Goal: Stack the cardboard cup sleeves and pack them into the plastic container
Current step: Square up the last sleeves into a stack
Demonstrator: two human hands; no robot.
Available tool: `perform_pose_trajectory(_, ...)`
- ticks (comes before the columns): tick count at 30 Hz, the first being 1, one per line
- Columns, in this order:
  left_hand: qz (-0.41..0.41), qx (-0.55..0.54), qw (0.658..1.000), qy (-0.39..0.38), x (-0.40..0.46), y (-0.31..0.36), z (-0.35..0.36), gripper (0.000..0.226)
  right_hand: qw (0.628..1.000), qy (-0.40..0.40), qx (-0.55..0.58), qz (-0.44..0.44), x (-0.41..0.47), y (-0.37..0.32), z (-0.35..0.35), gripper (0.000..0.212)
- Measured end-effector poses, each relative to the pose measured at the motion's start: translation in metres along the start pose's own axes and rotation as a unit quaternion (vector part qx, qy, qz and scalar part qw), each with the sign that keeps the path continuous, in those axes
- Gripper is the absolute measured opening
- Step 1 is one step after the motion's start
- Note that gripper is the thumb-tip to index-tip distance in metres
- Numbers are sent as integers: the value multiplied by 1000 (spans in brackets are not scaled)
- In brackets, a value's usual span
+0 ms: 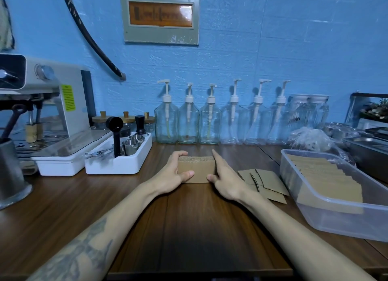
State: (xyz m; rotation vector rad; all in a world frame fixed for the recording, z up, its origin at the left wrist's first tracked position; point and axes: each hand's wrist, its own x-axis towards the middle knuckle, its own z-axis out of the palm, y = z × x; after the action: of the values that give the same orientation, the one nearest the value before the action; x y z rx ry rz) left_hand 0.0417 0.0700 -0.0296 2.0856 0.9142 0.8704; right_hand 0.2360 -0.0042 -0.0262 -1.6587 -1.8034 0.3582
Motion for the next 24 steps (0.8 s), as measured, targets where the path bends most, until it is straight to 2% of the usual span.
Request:
perform_pose_trajectory(7, 20, -10, 999, 27, -1, 0, -1, 39, 1000, 14, -14, -12, -1, -1, -7, 64)
perform_pose_trajectory(24, 47, -6, 999, 16, -12, 12, -3, 39, 998, 42, 14, -48, -9, -6, -14, 46)
